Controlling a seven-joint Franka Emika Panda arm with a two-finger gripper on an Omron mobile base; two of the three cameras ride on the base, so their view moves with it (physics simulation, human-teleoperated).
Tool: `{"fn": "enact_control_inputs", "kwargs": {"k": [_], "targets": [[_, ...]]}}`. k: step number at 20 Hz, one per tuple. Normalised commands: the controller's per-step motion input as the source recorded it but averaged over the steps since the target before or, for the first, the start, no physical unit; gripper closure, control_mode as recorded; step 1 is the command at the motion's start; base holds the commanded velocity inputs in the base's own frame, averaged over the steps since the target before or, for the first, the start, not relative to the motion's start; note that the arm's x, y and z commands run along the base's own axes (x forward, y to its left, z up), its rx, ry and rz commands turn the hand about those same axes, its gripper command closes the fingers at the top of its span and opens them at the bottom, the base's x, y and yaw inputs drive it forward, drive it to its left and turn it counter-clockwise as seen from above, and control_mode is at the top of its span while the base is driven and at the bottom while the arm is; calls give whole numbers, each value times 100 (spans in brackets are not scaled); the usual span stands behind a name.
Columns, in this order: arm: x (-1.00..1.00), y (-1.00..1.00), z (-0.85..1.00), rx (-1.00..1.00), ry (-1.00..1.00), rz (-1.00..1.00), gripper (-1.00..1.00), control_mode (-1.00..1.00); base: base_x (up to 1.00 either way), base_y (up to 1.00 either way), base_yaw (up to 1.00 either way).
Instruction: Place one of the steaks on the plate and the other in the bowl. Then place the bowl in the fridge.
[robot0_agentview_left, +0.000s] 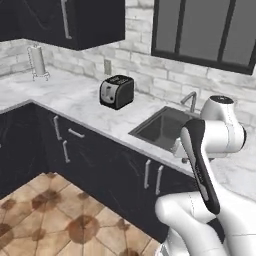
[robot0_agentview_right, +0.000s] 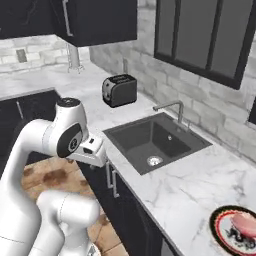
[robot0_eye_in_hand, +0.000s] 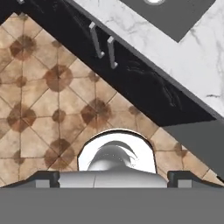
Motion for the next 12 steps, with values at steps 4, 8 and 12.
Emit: {"fn": "enact_control_inputs", "kwargs": {"k": [4, 8, 12], "targets": [[0, 0, 0, 0, 0, 0, -100, 100, 0, 73, 82], [0, 0, 0, 0, 0, 0, -100, 100, 1, 69, 86], [0, 0, 0, 0, 0, 0, -100, 100, 0, 32, 95]]}}
